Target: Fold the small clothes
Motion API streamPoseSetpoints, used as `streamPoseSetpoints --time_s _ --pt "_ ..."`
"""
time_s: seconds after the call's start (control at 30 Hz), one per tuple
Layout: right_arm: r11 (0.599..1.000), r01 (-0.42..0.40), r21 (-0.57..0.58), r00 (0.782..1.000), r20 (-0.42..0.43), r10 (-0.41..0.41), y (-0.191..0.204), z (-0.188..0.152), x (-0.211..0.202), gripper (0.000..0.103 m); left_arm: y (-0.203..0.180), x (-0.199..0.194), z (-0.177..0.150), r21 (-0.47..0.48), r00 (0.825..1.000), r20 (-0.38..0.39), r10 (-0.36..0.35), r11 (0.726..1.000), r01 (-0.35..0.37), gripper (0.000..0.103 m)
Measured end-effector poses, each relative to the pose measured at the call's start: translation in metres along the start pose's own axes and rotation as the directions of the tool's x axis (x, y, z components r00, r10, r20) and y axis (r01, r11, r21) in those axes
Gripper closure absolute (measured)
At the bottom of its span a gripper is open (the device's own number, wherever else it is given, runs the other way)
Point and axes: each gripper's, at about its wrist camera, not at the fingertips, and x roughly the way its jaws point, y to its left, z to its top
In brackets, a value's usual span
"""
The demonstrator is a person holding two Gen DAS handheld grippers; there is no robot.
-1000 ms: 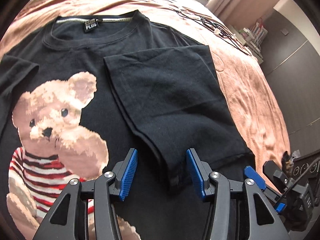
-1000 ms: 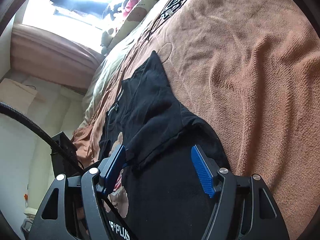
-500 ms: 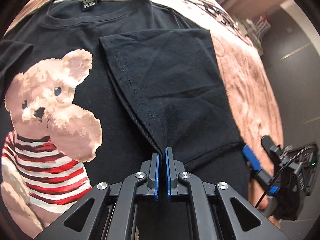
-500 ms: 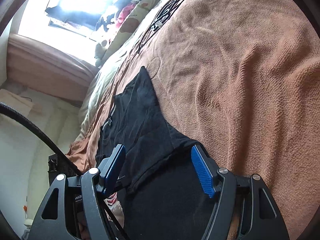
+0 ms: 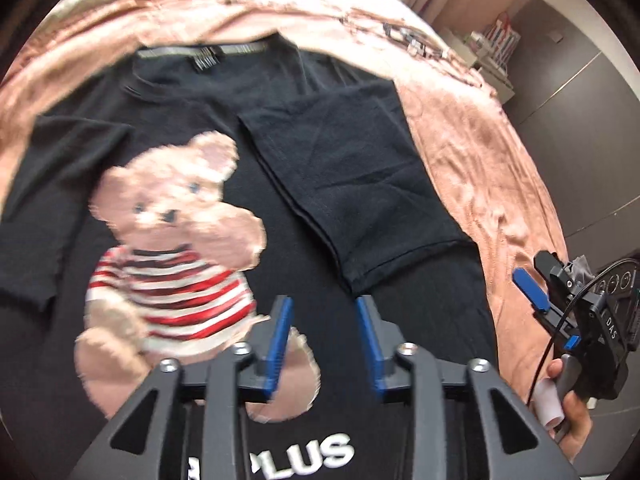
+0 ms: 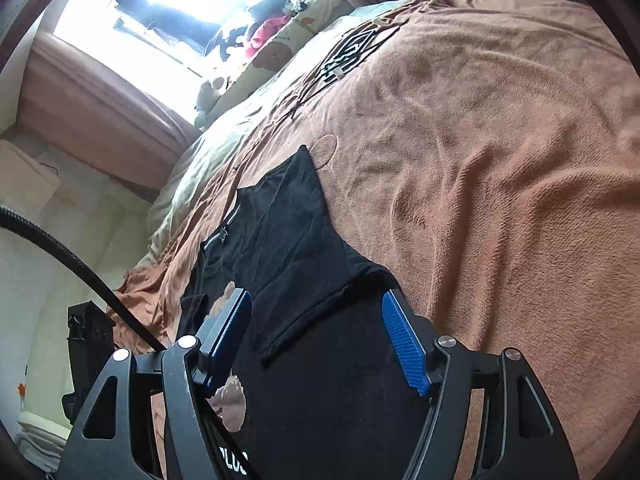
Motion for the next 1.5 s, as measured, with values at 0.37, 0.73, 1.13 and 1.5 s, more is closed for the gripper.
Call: streamPoseSetpoints --time_s 0.37,0.73,1.13,1.5 --pt "0.968 0.169 -0.186 0.985 -0.001 -0.173 0.055 -0.054 -0.076 0.018 0.028 -0.082 -0.044 0.027 0.993 0.115 0.013 0.999 -0.017 0.049" --pt "0.886 0.308 -0.346 0.95 0.073 -0.302 0.142 -0.085 -0.172 0.0 0.064 -0.198 -0.103 -0.026 0.934 0.35 -0.071 0.996 0.086 0.006" --pt "0.864 0.234 -0.446 0.971 0.143 -0.189 0.175 -0.146 -0.277 0.0 0.091 -0.311 -0.188 0.024 0.869 0.494 -0.016 1.0 0.005 0.003" --pt "0.773 0.307 -0.555 0.946 0.27 -0.182 0.183 -0.212 -0.356 0.0 0.124 -0.392 -0.285 -0.012 0.793 0.604 0.077 0.996 -0.088 0.003"
